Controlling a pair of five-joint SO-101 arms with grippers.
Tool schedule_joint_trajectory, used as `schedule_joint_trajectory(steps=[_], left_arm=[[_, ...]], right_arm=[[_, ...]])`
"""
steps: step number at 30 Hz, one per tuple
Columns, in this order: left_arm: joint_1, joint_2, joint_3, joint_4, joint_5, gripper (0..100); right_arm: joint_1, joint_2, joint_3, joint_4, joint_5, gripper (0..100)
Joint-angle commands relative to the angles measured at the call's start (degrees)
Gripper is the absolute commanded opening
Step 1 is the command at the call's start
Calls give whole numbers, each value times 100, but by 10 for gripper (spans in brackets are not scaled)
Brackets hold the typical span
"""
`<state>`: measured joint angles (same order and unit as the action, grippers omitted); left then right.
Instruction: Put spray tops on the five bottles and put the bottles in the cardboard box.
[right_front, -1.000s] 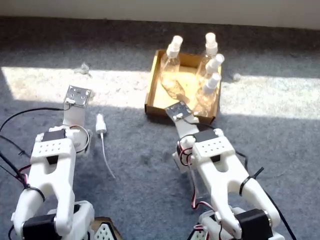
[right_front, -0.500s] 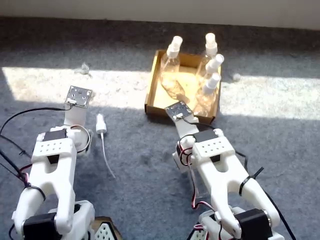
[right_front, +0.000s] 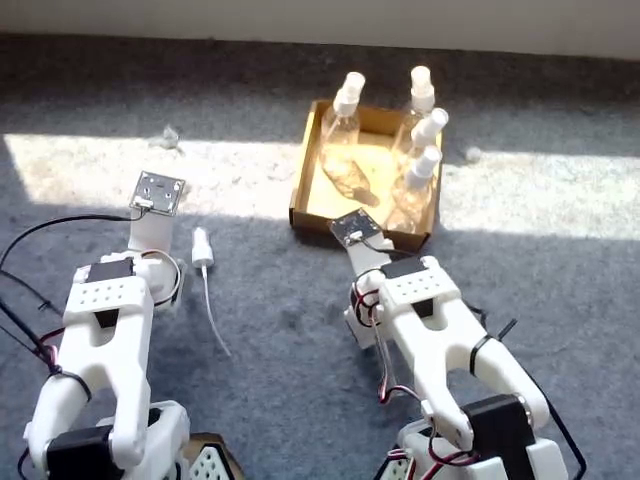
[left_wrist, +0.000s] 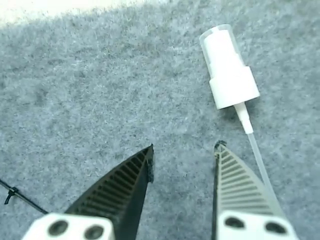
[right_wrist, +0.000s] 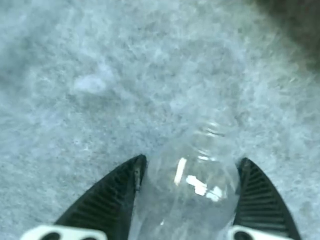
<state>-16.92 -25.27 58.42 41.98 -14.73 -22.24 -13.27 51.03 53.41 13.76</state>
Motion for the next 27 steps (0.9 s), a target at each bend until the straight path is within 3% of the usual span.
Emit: schedule_joint_trajectory(steps=[1,4,12,16,19,23,27], left_arm=[[66,-4,-22,-70,53,194],[75,-4,-22,-70,53,193],[84,-4,-31,-79,53,191],[101,119,-699,-18,62,193],[295,769,-1859,888,97,194],[356,1851,-3793,2163,756,194],[602,2642,-5121,2690,1275,193]], right_arm=[[75,13,-277,-48,-44,200],[75,13,-277,-242,-44,146],[75,-48,-242,-655,-44,127],[75,-57,-242,-673,-44,40],[75,-57,-242,-681,-44,5],[48,-251,-215,-769,-44,4],[48,-1086,365,-1112,-18,4]])
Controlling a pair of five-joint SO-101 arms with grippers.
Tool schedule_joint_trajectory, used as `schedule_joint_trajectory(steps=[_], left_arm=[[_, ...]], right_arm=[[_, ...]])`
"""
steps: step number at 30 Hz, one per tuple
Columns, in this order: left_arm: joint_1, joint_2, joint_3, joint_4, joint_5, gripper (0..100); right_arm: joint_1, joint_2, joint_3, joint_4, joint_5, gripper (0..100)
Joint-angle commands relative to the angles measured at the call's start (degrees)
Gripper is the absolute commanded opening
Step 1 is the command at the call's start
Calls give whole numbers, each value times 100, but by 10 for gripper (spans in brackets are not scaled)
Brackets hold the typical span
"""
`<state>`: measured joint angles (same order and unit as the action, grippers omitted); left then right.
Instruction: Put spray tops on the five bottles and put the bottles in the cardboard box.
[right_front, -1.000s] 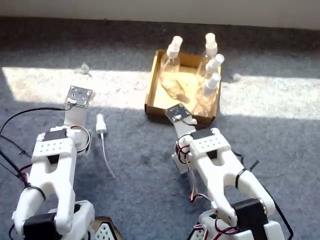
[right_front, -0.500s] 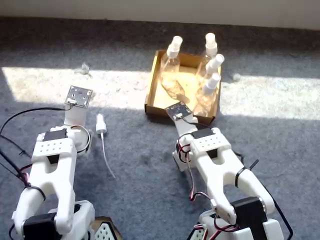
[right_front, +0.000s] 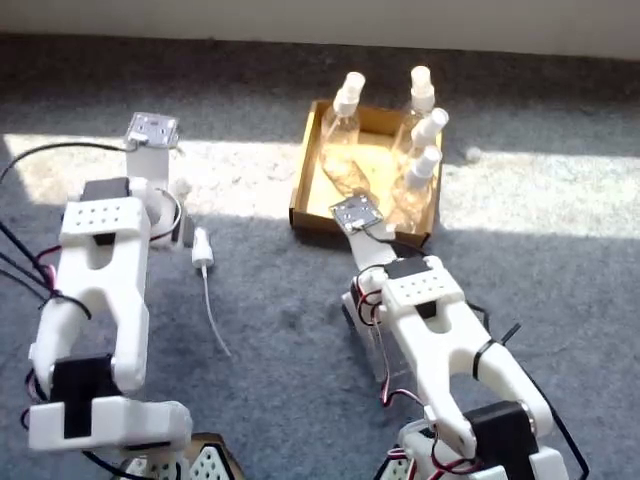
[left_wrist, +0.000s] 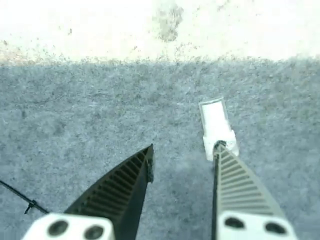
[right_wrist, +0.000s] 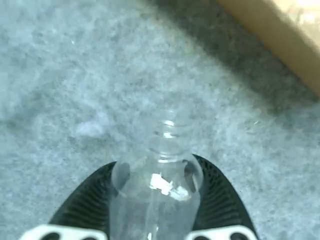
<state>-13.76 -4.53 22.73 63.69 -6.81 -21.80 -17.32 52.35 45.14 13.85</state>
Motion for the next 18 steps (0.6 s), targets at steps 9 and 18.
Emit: schedule_joint_trajectory(steps=[9,18], left_arm=[[725,1789,-1947,536,1213,190],[725,1938,-1464,519,1169,189]], right_arm=[[-4,-2123,1385,-593,-18,4],[-4,-2035,1402,-593,-18,4]])
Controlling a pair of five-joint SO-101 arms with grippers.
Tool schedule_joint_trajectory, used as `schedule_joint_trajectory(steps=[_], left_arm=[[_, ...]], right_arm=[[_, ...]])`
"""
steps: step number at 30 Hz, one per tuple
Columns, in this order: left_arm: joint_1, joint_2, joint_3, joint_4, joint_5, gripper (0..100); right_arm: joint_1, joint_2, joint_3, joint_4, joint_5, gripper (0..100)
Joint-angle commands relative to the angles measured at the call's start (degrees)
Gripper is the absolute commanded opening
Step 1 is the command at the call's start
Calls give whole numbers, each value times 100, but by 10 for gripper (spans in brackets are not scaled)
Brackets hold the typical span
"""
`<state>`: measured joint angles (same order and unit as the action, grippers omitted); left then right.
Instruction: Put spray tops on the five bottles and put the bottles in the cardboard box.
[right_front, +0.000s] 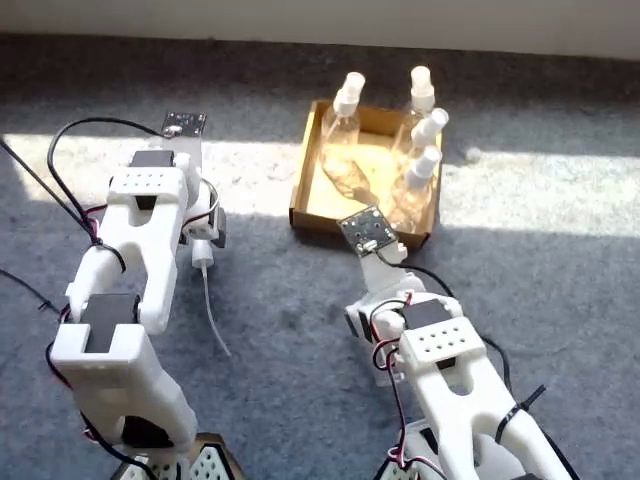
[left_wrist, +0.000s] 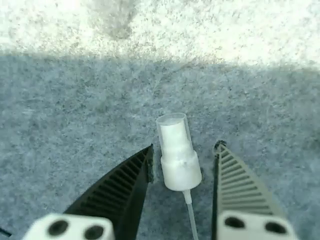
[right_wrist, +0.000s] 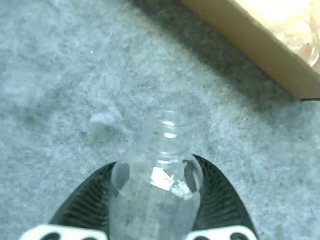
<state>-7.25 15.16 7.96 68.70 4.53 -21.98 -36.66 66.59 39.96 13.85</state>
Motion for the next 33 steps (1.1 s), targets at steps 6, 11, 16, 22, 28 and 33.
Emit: schedule_joint_trajectory(steps=[6,11,16,22,28,33], left_arm=[[92,-22,84,44,35,189],[189,-22,382,-132,35,189],[198,-22,470,-185,44,189],[198,-22,769,-686,53,141],[198,-22,804,-738,62,82],[163,-224,664,-668,53,46]], right_arm=[[13,-127,-22,-75,-18,4],[13,-136,-22,-84,-18,4],[13,-145,-22,-84,-18,4],[13,-145,-22,-84,-44,4],[13,-145,-22,-84,-44,4],[-92,-145,-13,-84,-35,4]])
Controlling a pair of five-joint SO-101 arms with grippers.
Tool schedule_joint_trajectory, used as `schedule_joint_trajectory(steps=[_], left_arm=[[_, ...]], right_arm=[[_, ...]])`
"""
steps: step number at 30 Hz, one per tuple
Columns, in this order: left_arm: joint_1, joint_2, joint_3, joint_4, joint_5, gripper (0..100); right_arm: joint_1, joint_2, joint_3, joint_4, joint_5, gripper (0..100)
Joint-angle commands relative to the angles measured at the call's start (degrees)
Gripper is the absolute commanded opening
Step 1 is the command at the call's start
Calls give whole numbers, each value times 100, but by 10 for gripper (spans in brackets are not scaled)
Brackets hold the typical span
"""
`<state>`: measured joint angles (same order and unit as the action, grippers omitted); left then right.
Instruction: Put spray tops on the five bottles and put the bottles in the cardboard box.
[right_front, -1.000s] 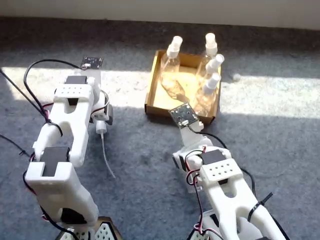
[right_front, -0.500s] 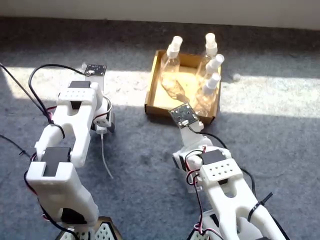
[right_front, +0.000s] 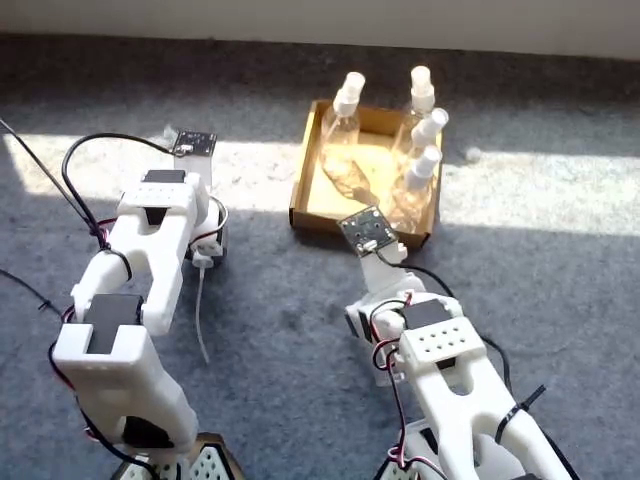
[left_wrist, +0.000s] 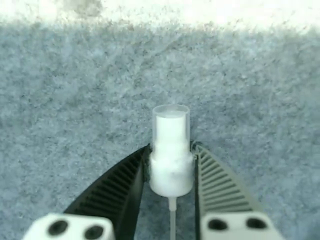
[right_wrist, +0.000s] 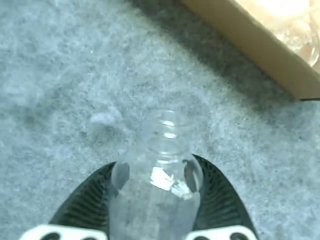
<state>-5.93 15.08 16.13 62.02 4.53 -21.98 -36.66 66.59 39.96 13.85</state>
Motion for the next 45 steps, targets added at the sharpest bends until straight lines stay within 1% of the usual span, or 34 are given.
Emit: schedule_joint_trajectory(steps=[1,4,7,13,16,20,25,28,30,33,35,36,39,43,45], left_arm=[[22,-356,-215,141,44,40],[40,-936,-312,563,44,34],[48,-1833,-295,905,44,34],[75,-3697,-330,1688,44,35],[75,-4426,-338,1732,44,35],[84,-5182,-409,1723,79,35],[338,-5807,-980,1723,88,35],[488,-6114,-1341,1723,299,35],[497,-6325,-1437,1714,492,35],[497,-6659,-1385,1714,791,35],[505,-6897,-1174,1565,826,35],[505,-7029,-1007,1433,826,35],[620,-7407,-286,800,844,35],[1490,-7829,1112,-325,835,34],[1798,-7978,1727,-932,818,34]], right_arm=[[-171,-145,-13,-84,-44,4],[-453,-154,-4,-84,-62,4],[-576,-154,-22,-110,-62,4],[-585,-154,48,-1235,-62,4],[-620,-154,92,-1824,-62,4],[-1112,-154,92,-2527,-9,4],[-1868,-154,92,-2668,-9,4],[-2035,-163,84,-2791,-9,4],[-2035,-198,154,-3398,-9,4],[-2053,-576,804,-4875,105,4],[-2105,-945,1473,-5613,492,4],[-2132,-1121,1789,-5815,651,4],[-2123,-1675,2580,-5912,747,4],[-2158,-2448,3231,-5903,747,4],[-2149,-2782,3398,-5895,747,4]])
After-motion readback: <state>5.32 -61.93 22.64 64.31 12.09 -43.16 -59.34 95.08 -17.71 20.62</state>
